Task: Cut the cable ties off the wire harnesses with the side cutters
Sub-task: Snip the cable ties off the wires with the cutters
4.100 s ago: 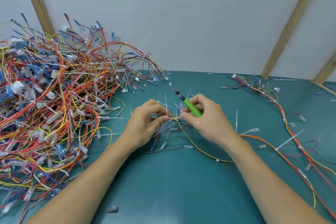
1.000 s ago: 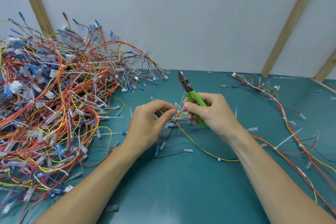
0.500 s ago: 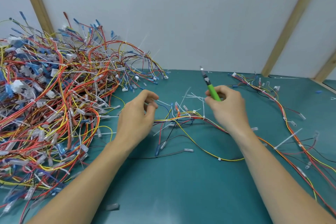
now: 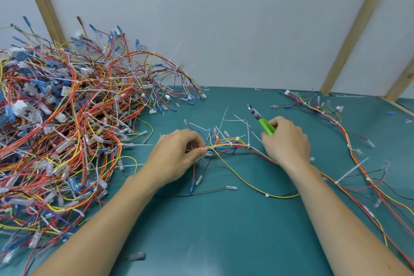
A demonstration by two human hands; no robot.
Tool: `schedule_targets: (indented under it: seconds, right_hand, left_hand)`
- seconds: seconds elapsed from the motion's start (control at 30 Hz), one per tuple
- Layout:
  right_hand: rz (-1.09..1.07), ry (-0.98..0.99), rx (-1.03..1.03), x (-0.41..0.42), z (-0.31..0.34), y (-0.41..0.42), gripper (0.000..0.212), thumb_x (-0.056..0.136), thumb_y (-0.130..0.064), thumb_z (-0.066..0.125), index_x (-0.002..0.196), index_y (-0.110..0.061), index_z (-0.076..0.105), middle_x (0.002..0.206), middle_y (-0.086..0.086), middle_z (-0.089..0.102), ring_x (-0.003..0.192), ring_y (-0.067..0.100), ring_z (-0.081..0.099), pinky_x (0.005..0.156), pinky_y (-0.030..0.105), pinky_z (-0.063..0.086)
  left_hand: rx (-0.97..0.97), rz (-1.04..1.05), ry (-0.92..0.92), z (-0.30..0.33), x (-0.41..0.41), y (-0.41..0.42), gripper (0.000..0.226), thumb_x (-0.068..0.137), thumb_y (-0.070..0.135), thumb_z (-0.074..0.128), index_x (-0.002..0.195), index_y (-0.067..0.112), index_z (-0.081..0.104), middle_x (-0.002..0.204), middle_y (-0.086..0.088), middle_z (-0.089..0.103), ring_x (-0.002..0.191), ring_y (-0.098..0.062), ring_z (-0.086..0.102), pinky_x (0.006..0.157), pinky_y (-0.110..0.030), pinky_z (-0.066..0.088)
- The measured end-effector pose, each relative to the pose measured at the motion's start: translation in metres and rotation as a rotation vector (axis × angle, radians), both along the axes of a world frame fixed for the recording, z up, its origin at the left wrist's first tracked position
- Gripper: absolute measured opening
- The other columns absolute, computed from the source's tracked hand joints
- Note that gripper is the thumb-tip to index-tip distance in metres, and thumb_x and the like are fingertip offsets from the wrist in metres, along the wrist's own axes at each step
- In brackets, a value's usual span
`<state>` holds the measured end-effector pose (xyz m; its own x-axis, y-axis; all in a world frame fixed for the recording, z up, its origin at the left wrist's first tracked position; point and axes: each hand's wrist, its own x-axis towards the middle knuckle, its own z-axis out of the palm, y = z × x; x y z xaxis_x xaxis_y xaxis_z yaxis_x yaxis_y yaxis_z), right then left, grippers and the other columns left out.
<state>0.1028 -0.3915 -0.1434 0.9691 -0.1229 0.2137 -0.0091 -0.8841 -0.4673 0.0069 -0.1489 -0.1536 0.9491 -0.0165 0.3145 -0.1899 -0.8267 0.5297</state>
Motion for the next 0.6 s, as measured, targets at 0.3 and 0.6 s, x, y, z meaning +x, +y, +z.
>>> schedule_targets:
  seconds: [0.3,0.6]
  right_hand:
    - [0.477,0.117,0.747,-0.021,0.019,0.021,0.010,0.089,-0.005,0.074,0.095,-0.010,0.069,0.093,-0.004,0.079,0.063,-0.004,0.063,0.058,0.010,0.045]
    - [0.485,0.203,0.496,-0.024,0.006,0.029,0.011,0.086,-0.015,0.079,0.086,-0.019,0.069,0.082,-0.003,0.077,0.078,0.018,0.070,0.080,0.032,0.052]
  left_hand:
    - [-0.101,0.012,-0.264,0.009,0.000,0.011,0.012,0.095,0.015,0.066,0.091,0.023,0.058,0.091,0.013,0.053,0.085,-0.010,0.056,0.076,-0.043,0.050]
    - [-0.002,0.059,-0.233,0.014,-0.005,0.015,0.015,0.092,0.025,0.069,0.082,0.024,0.058,0.085,0.011,0.056,0.080,-0.014,0.057,0.073,-0.042,0.050]
